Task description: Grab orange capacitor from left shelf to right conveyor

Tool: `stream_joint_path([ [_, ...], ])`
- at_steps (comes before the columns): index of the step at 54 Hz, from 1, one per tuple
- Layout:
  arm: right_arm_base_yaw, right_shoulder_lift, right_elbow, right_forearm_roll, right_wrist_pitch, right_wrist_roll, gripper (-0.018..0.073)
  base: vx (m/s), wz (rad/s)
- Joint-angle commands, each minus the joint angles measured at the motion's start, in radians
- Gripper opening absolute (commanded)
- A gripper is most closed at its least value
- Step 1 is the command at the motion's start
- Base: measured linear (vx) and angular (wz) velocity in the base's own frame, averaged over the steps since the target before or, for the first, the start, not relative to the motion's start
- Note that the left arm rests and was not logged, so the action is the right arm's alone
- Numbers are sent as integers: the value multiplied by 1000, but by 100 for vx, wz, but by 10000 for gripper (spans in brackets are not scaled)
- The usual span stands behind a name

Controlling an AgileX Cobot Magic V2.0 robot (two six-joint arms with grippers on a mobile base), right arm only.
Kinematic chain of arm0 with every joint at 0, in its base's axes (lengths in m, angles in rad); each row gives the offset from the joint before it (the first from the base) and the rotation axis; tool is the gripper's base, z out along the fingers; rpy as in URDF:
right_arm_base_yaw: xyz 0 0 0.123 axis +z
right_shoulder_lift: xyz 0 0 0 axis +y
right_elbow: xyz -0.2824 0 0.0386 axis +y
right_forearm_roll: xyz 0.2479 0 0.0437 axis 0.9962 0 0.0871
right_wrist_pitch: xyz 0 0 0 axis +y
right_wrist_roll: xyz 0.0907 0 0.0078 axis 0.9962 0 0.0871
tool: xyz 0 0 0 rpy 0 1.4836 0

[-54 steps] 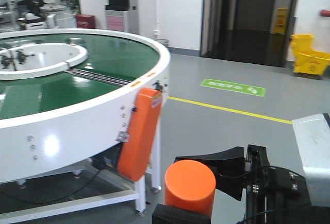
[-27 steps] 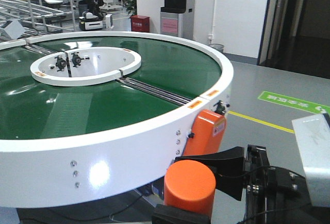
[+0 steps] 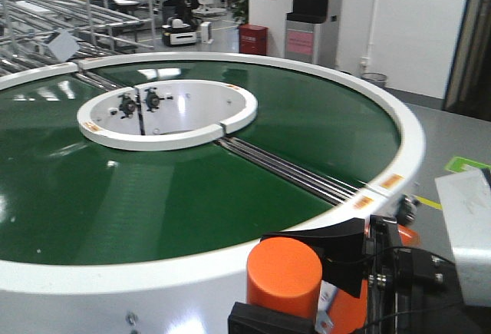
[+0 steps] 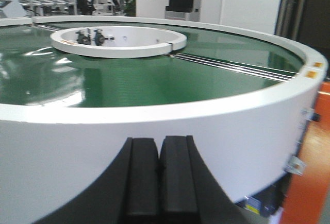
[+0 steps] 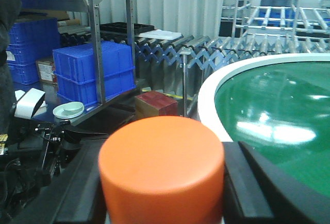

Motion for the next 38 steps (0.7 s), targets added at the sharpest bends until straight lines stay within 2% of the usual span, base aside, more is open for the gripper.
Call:
stream_joint_path([
  [1, -1, -15, -36, 89, 26, -10, -11, 44, 31],
  [19, -1, -14, -36, 89, 26, -10, -11, 42, 27],
  [38, -1, -14, -36, 89, 26, -10, -11, 34, 9],
])
